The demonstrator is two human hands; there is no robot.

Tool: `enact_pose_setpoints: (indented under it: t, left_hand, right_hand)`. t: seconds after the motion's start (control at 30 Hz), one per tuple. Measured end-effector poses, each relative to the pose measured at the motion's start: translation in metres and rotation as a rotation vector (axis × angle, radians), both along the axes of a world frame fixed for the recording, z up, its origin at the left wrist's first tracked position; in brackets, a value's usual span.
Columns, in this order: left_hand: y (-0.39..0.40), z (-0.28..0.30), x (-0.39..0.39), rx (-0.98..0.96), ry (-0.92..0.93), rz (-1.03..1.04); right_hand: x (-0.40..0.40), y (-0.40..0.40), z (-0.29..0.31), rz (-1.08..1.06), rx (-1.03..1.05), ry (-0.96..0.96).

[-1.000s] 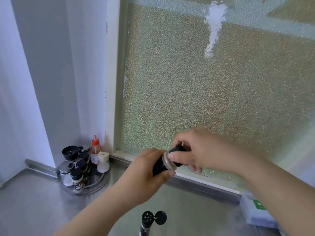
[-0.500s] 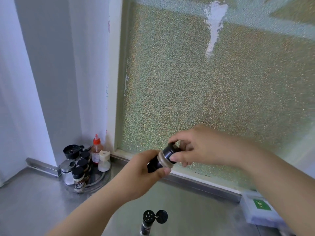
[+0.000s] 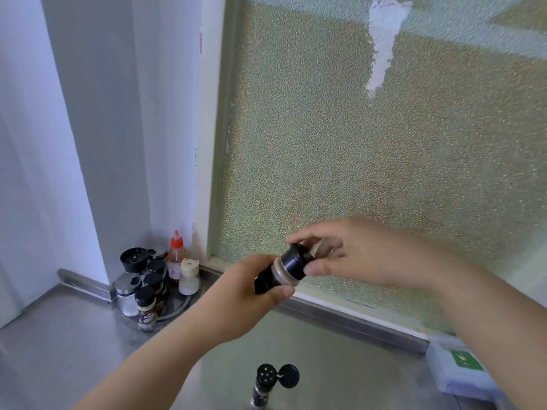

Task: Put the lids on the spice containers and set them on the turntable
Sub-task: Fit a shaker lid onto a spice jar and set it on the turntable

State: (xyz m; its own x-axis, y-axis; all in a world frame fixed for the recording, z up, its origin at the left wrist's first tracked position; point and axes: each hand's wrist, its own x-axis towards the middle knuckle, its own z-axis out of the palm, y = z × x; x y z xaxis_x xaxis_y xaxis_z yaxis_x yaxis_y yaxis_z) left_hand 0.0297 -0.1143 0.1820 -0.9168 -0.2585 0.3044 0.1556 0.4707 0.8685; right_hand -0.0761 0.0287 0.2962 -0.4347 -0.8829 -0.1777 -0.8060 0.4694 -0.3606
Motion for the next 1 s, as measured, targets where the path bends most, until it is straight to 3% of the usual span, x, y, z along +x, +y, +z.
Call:
enact_pose_setpoints:
  t: [0.1,0.27,0.47,0.63,0.77,0.9,1.0]
  left_hand:
    - [0.002,-0.009,0.0,-0.135,0.05,0.083]
    - [0.001,-0.019,0.003,0.234,-0.051,-0.069]
    - [-0.013,-0.036,0.01,0.305,-0.039,-0.117]
    - [-0.014,-0.081,0.023,0.426,-0.086,0.063]
    - [-0.042,-0.118,0.035,0.305,-0.17,0.262]
    - [-0.087,-0.147,0.044,0.084,-0.402,0.407]
    - [-0.119,-0.161,0.061,0.146,-0.535,0.557]
  right_hand:
    - [0.007,-0.011,-0.015,-0.058,-0.064,-0.024]
    - [0.001,-0.017,-0.015,-0.036,0.025,0.013]
    - [0.007,-0.028,-0.032,0.195,-0.032,0.161]
    - [0.016,-0.062,-0.075,0.298,0.006,0.171]
    - [0.03,-0.099,-0.128,0.312,0.005,0.175]
    - [0.028,-0.146,-0.179,0.237,-0.051,0.092]
    - [0.023,-0.187,-0.213,0.133,-0.093,0.074]
